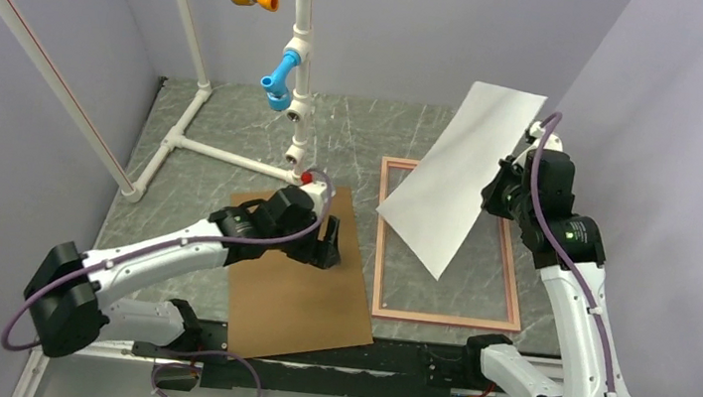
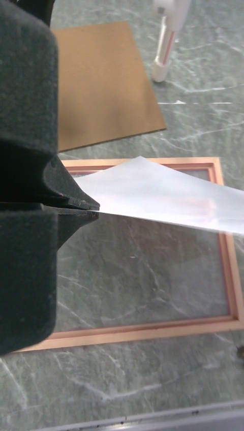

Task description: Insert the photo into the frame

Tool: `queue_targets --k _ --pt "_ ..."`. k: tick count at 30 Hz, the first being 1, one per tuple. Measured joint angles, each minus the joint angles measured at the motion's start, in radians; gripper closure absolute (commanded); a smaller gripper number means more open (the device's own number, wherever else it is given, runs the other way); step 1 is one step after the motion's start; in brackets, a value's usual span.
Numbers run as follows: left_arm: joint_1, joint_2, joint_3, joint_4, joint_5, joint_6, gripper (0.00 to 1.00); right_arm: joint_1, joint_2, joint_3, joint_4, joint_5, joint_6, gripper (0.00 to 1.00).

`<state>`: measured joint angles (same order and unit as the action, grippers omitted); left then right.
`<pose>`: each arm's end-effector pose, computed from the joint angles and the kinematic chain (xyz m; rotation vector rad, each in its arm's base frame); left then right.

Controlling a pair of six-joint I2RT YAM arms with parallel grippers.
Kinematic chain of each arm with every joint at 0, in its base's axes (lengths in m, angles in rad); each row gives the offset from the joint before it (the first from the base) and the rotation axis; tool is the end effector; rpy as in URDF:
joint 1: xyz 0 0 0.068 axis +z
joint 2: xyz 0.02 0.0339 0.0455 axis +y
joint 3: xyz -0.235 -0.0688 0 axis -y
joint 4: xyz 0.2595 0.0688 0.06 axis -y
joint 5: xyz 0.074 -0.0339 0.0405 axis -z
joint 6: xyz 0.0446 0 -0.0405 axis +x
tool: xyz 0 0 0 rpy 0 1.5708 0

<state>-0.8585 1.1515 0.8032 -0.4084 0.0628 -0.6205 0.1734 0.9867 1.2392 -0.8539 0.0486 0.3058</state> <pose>0.1775 -0.2099 0.2146 0.3264 2.4484 -0.7749 0.2214 0.0366 0.3654 0.1720 2.1730 0.2209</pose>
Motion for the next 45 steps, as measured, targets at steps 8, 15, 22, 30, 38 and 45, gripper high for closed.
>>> queue_targets --k 8,15,22,30,38,45 --pt "-0.134 0.265 0.283 -0.014 -0.092 -0.040 0.31 0.000 -0.005 0.089 -0.051 0.126 0.035 1.00" --pt "-0.185 0.552 0.510 -0.056 -0.165 -0.134 0.41 0.000 -0.010 0.143 -0.103 0.194 0.037 1.00" --pt "-0.200 0.747 0.655 -0.158 -0.241 -0.213 0.46 0.000 -0.029 0.157 -0.127 0.207 0.037 1.00" --pt "-0.200 0.872 0.671 -0.160 -0.216 -0.242 0.60 0.000 -0.033 0.157 -0.134 0.203 0.035 1.00" --pt "-0.180 0.915 0.704 -0.150 -0.174 -0.279 0.87 0.000 -0.034 0.157 -0.135 0.175 0.034 1.00" --pt "-0.126 0.924 0.707 -0.110 -0.137 -0.291 0.93 0.000 -0.018 0.157 -0.148 0.138 0.025 1.00"
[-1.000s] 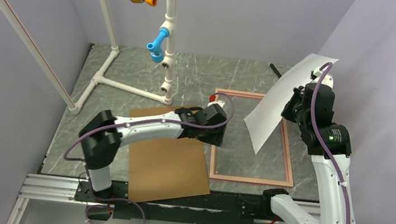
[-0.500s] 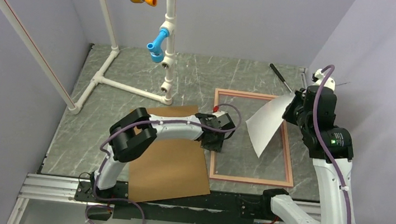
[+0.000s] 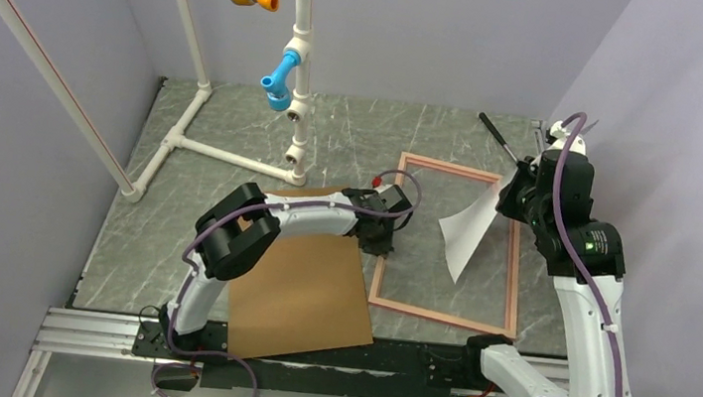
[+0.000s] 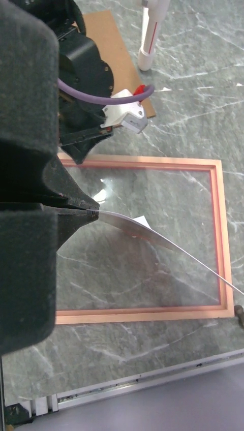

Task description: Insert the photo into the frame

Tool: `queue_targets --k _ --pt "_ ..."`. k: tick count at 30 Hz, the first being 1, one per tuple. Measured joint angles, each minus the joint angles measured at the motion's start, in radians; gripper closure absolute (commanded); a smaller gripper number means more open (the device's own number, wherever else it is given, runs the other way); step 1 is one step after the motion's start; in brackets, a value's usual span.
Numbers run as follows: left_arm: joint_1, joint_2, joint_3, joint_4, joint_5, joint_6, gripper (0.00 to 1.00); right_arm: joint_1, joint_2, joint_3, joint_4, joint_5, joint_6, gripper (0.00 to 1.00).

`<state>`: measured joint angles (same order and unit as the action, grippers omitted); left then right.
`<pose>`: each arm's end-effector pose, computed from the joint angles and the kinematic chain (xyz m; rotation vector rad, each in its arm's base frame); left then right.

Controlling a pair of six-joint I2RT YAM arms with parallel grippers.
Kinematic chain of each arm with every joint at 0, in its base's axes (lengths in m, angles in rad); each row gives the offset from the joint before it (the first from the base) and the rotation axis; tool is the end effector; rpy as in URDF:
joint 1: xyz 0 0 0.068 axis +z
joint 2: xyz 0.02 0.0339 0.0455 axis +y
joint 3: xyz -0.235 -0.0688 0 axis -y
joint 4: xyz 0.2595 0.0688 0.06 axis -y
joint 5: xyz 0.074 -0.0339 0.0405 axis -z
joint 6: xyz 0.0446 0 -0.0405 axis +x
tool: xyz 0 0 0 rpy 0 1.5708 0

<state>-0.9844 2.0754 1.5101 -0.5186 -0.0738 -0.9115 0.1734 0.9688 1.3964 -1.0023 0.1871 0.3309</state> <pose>0.2464 -0.3649 0.1262 0.0752 2.7553 -0.4967 0.1955 0.0258 0.4054 0.2763 2.1178 0.0956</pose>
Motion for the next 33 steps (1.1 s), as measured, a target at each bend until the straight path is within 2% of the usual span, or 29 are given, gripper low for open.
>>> queue_targets --k 10,24,33 --pt "0.066 -0.010 -0.031 0.056 0.007 -0.011 1.00 0.000 0.015 0.018 -0.007 -0.087 -0.008 1.00" --pt "0.129 -0.109 -0.171 0.081 -0.041 -0.025 1.00 0.000 0.033 0.029 -0.007 -0.214 -0.021 1.00" --pt "0.153 -0.106 -0.150 0.086 -0.014 0.032 1.00 0.000 0.046 0.047 -0.006 -0.245 -0.027 1.00"
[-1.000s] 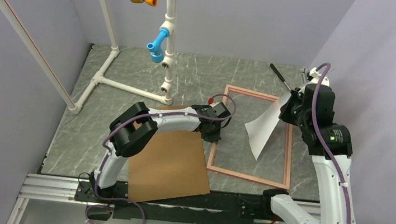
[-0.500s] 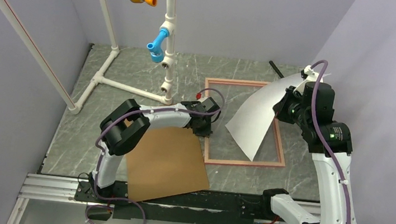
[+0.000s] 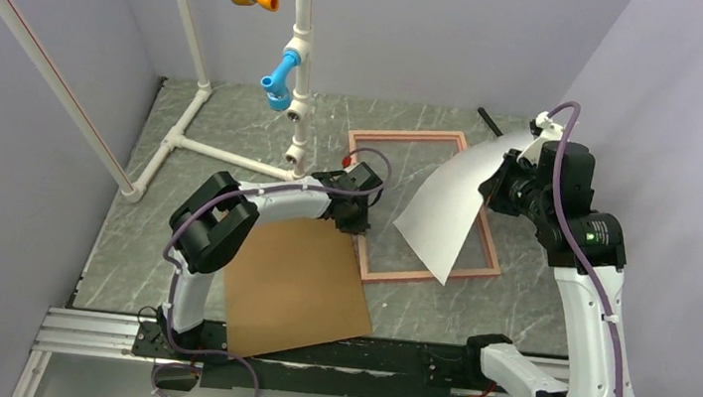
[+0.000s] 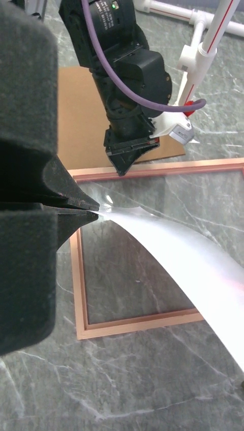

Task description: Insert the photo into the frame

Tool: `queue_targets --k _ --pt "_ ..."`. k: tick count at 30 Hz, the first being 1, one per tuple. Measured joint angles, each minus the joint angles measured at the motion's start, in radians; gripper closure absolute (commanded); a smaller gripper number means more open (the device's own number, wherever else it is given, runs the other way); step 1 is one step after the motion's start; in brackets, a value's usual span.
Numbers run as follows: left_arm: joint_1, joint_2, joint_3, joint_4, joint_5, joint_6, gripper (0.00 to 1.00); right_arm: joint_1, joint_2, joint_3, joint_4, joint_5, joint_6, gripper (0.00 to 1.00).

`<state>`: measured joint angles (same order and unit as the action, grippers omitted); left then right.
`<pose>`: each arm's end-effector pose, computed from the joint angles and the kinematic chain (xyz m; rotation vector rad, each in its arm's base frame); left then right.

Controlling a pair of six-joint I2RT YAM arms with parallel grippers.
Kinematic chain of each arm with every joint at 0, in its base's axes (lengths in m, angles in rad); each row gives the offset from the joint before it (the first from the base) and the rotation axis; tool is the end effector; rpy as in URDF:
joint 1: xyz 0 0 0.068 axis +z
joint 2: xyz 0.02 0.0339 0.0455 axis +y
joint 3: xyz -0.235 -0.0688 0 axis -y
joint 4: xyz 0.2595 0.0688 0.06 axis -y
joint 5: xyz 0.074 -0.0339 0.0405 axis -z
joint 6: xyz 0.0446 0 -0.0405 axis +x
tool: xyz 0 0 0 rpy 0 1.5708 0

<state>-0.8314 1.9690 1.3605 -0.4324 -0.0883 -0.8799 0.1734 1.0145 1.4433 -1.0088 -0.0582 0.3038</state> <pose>0.2847 -0.3063 0.1288 -0.0975 2.6883 -0.4731 0.2026 0.0381 0.4106 0.1073 2.1665 0.3383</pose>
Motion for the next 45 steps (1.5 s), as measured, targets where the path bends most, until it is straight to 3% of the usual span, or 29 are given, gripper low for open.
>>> queue_targets --k 13,20,22,26,29,33,45 --pt "0.042 -0.009 0.097 -0.089 0.021 0.162 1.00 0.000 0.000 0.013 0.000 -0.044 0.001 1.00" --pt "0.041 -0.169 -0.114 -0.099 0.003 0.153 0.97 0.000 -0.005 -0.011 0.032 -0.156 -0.002 1.00" --pt "0.040 -0.203 -0.160 -0.117 -0.007 0.152 0.89 0.000 -0.009 -0.026 0.046 -0.196 -0.004 1.00" --pt "0.041 -0.228 -0.214 -0.106 -0.006 0.154 0.45 0.000 -0.016 -0.048 0.081 -0.273 -0.008 1.00" --pt "0.040 -0.254 -0.250 -0.103 -0.003 0.150 0.28 0.000 -0.016 -0.049 0.097 -0.309 -0.008 1.00" --pt "0.040 -0.326 -0.285 -0.102 -0.008 0.151 0.22 0.000 -0.005 -0.050 0.119 -0.372 -0.007 1.00" --pt "0.040 -0.719 -0.405 -0.131 -0.060 0.139 0.20 0.000 0.042 -0.064 0.280 -0.717 0.061 1.00"
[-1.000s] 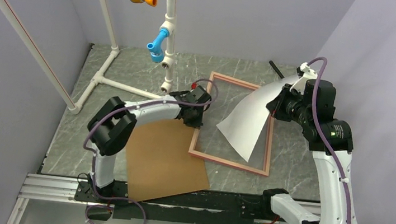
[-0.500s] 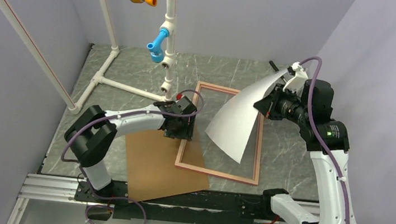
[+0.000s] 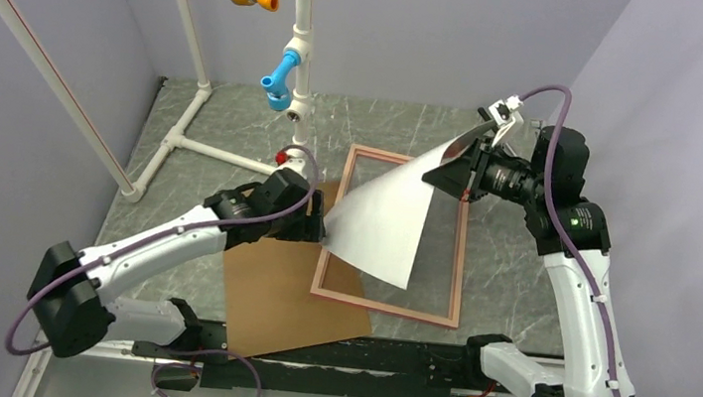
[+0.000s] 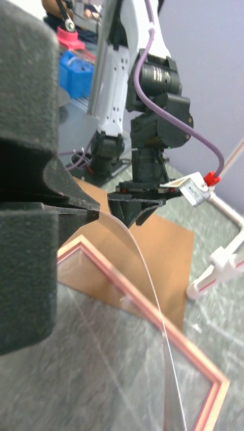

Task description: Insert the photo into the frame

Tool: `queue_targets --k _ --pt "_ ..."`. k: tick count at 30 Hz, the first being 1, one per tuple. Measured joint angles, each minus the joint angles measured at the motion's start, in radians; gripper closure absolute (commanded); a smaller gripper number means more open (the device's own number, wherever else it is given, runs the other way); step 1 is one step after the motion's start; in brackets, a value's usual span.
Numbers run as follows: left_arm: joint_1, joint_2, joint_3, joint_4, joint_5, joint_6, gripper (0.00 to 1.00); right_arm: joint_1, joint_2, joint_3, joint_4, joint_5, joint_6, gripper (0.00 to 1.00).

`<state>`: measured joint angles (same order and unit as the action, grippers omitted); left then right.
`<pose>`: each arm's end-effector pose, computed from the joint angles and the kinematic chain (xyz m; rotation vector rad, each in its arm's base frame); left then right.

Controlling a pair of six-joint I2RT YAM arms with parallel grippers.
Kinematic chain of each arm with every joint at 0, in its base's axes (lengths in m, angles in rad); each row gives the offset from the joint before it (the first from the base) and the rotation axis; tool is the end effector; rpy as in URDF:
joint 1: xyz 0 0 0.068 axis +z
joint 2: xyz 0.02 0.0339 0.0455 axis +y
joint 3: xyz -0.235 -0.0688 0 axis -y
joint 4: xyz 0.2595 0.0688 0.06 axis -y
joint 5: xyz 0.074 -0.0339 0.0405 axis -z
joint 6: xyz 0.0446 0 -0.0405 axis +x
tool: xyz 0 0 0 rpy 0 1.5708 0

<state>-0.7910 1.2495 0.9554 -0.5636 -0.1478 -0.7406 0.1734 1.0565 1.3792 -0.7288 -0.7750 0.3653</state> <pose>0.2077 -0.2007 0.2293 -0.0059 2.4831 -0.5083 0.2199 0.0702 0.4155 -0.3349 1.9912 1.1088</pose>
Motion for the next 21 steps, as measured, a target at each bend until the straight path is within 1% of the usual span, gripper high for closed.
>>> queue_targets --k 4,7,11,14,18,21 --pt "0.001 -0.092 -0.004 -0.055 -0.050 -0.013 0.17 0.000 -0.003 -0.002 0.087 -0.101 0.048 1.00" --pt "0.004 -0.163 -0.019 -0.075 -0.082 -0.022 0.17 0.000 -0.023 -0.043 0.160 -0.148 0.064 1.00" --pt "0.016 -0.235 -0.053 -0.089 -0.106 -0.036 0.17 -0.002 -0.045 -0.143 0.179 -0.138 0.060 1.00" --pt "0.026 -0.245 -0.072 -0.093 -0.108 -0.043 0.17 -0.012 -0.026 -0.252 0.187 -0.115 0.053 1.00" --pt "0.031 -0.230 -0.090 -0.095 -0.104 -0.048 0.17 -0.045 0.052 -0.370 0.158 -0.077 0.026 1.00" --pt "0.031 -0.212 -0.095 -0.093 -0.100 -0.050 0.17 -0.095 0.116 -0.415 0.104 -0.038 -0.008 1.00"
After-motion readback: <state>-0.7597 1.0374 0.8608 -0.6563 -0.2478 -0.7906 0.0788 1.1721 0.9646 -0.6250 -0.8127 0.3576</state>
